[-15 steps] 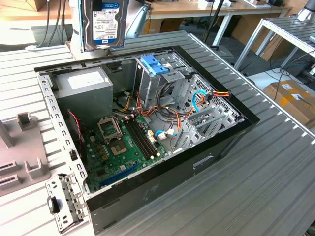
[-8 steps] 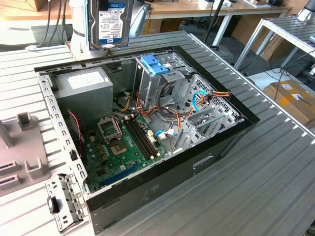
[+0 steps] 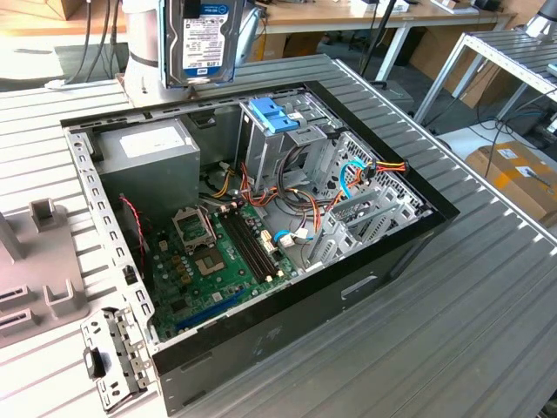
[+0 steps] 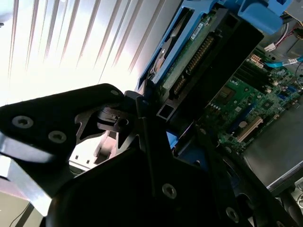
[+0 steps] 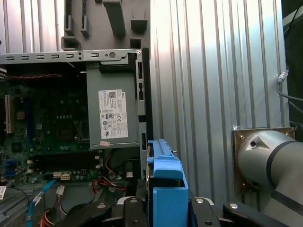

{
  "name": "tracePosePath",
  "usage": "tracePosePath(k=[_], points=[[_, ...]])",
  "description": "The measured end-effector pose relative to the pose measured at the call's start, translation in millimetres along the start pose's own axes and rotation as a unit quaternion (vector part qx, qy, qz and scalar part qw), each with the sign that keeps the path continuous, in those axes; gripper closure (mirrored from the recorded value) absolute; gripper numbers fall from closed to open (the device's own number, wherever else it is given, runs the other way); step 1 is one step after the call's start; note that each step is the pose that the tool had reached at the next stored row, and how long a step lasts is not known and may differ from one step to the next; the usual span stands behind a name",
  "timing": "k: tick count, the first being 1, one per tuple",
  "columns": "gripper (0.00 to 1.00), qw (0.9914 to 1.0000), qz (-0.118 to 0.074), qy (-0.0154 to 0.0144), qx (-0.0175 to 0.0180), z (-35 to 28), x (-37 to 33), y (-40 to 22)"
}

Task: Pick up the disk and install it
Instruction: 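Pick up the disk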

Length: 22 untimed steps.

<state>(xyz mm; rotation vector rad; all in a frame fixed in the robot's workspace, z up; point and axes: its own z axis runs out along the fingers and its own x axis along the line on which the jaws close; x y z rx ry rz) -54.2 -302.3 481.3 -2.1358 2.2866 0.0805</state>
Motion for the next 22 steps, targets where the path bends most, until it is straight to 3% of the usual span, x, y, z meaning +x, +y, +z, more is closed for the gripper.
tracePosePath(k=[12, 22], points=[[0.64, 1.00000, 0.000, -0.0014, -0.0001, -0.6, 13.9, -0.9], [0.64, 1.00000, 0.000, -0.0018, -0.0001, -0.7, 18.3, -1.4]])
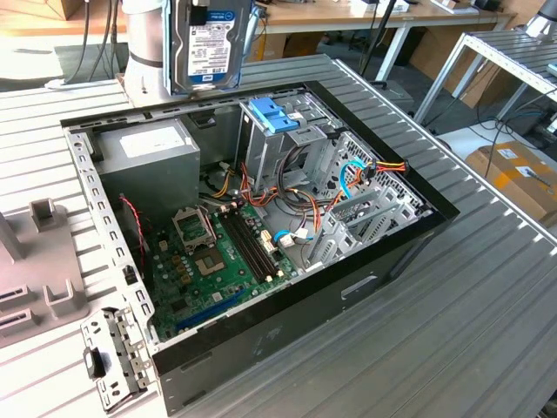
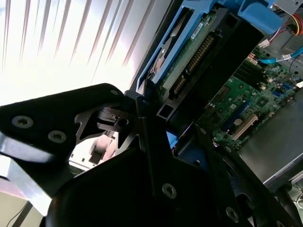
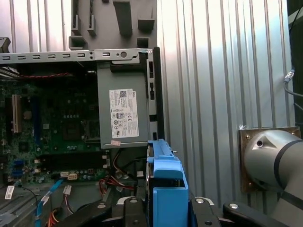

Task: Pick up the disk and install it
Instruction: 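Pick up the disk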

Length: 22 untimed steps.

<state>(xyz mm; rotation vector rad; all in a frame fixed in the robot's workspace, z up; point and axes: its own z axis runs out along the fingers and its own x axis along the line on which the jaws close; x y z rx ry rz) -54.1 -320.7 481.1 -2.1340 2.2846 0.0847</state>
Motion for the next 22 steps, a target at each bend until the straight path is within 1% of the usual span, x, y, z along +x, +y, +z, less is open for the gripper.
tracePosePath(k=[2, 5, 11, 22], points=[[0.64, 1.00000, 0.000, 0.0000, 0.0000, 0.0, 0.6, -0.1], [0.64, 1.00000, 0.000, -0.0001, 0.0001, -0.2, 4.0, -0.7], [0.64, 1.00000, 0.000, -0.0001, 0.0000, -0.3, 7.4, -0.9], [0.64, 1.00000, 0.000, -0.0001, 0.0000, -0.4, 9.5, -1.1]])
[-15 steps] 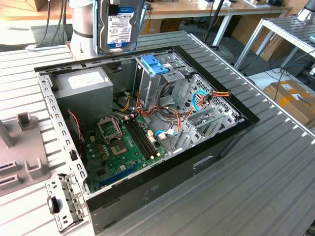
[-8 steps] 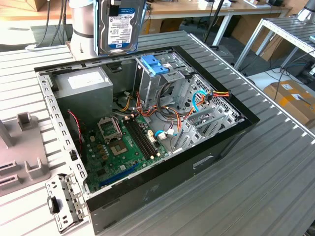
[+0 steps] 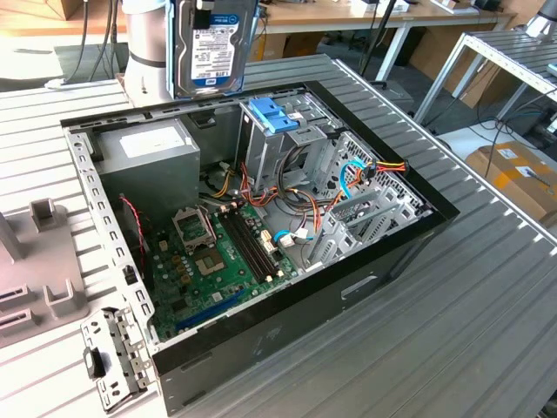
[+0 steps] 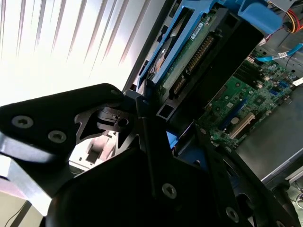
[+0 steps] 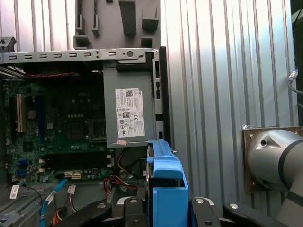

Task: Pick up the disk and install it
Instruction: 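Pick up the disk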

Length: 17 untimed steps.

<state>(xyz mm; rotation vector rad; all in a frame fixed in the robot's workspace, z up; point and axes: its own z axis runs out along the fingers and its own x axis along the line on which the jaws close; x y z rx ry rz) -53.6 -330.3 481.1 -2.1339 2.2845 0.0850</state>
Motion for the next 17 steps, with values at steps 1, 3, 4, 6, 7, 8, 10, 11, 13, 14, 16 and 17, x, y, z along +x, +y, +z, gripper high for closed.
tracePosePath(k=[1, 3, 4, 6, 7, 8, 10, 11, 13, 14, 16, 17], points=[[0.64, 1.00000, 0.000, 0.0000, 0.0000, 0.0, 0.2, 0.0], [0.64, 1.00000, 0.000, 0.0000, 0.0000, 0.0, 0.4, 0.0], [0.64, 1.00000, 0.000, 0.0000, 0.0000, 0.0, 0.5, 0.0], [0.64, 1.00000, 0.000, 0.0000, 0.0000, 0.0, 0.9, 0.0], [0.64, 1.00000, 0.000, 0.0000, 0.0000, -0.1, 1.1, -0.1], [0.64, 1.00000, 0.000, 0.0000, 0.0000, -0.1, 1.3, -0.1], [0.64, 1.00000, 0.000, 0.0001, -0.0001, -0.2, 2.3, -0.2], [0.64, 1.00000, 0.000, 0.0000, 0.0000, -0.1, 3.1, -0.2], [0.64, 1.00000, 0.000, 0.0000, 0.0000, -0.2, 4.6, -0.3], [0.64, 1.00000, 0.000, 0.0000, 0.0000, -0.3, 5.1, -0.3], [0.64, 1.00000, 0.000, 0.0000, 0.0000, -0.3, 5.8, -0.4], [0.64, 1.00000, 0.000, 0.0000, 0.0000, -0.3, 6.3, -0.4]])
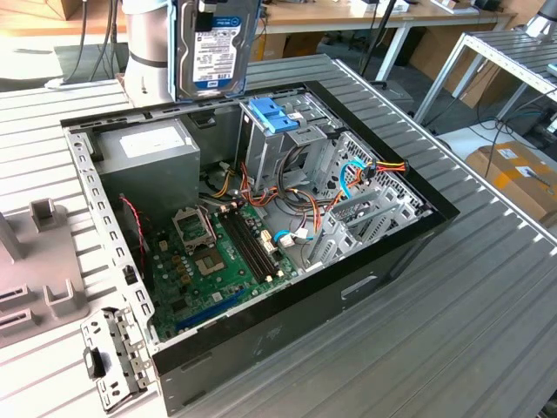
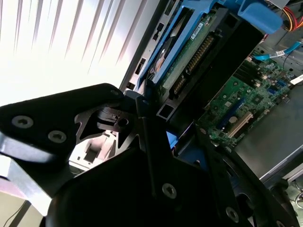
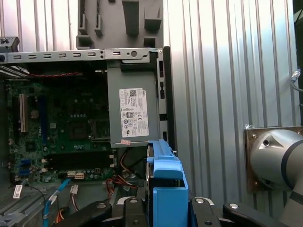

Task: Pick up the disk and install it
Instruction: 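Pick up the disk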

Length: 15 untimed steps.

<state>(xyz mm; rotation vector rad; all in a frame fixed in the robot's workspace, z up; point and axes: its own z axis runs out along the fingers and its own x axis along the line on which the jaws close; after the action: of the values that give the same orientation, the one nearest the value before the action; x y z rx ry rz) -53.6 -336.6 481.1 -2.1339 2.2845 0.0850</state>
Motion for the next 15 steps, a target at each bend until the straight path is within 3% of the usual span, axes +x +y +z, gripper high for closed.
tracePosePath(k=[15], points=[[0.64, 1.00000, 0.000, 0.0006, 0.0001, -0.1, 2.6, -0.2]])
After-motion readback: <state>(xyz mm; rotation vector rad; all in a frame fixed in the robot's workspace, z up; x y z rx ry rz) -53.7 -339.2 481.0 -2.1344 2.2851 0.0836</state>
